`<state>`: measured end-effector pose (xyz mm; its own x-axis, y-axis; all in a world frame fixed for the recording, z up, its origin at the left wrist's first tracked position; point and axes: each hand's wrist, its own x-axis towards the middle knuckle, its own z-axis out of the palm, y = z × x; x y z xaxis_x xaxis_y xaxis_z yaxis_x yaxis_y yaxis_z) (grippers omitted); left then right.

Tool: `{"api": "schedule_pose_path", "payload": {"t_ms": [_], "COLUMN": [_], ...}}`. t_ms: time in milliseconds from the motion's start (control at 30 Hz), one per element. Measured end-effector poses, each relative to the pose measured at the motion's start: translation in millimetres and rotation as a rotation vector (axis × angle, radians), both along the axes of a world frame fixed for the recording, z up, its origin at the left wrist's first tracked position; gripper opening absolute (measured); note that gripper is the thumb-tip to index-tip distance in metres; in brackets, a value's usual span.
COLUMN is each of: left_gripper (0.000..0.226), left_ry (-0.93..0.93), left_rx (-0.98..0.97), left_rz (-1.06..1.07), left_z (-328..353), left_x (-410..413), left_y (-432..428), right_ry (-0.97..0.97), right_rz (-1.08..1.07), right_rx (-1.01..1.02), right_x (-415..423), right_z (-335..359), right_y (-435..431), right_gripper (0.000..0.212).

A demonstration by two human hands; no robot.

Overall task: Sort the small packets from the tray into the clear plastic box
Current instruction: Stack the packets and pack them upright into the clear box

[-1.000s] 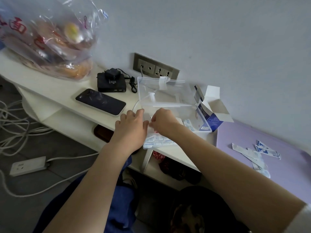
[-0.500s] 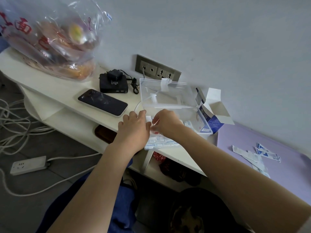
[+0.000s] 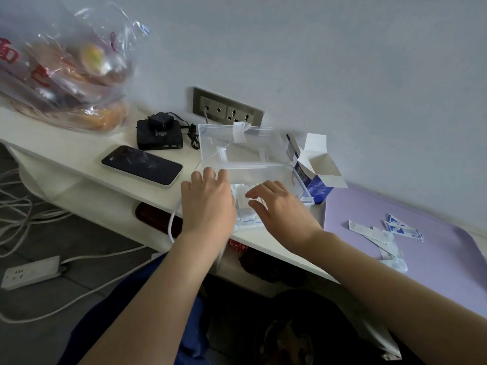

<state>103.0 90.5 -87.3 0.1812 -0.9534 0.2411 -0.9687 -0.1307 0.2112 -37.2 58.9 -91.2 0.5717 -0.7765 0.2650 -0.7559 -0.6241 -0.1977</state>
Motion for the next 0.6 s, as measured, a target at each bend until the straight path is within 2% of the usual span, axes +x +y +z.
{"api": "schedule_pose_path", "payload": {"t_ms": [100, 267, 333, 400, 500, 600], "left_gripper": [0.024, 0.02, 0.019, 0.024, 0.018, 0.025], "left_ry": [-0.043, -0.095, -0.112, -0.114, -0.07, -0.1], "left_rx": [-0.066, -0.055, -0.091, -0.089, -0.013, 0.035], "left_rz": [-0.125, -0.347, -0.42, -0.49, -0.596, -0.662], "left_z": [3, 0, -5, -11, -15, -27], "left_x": [-24, -76, -91, -110, -136, -161], "left_y": [2, 6, 4, 0, 1, -10], "right_ry": [0.024, 0.1, 0.156, 0.174, 0.121, 0.042], "right_rz": [0.001, -0.118, -0.181, -0.293, -0.485, -0.647], "right_rx": [-0.158, -0.201, -0.171, -0.098, 0.017, 0.131], "right_x": [-42, -124, -154, -187, -225, -251], "right_z": [-6, -21, -29, -35, -42, -48], "right_y": [9, 13, 10, 7, 0, -18], "right_gripper": [0.023, 0.018, 0.011, 0.017, 0.021, 0.029]}}
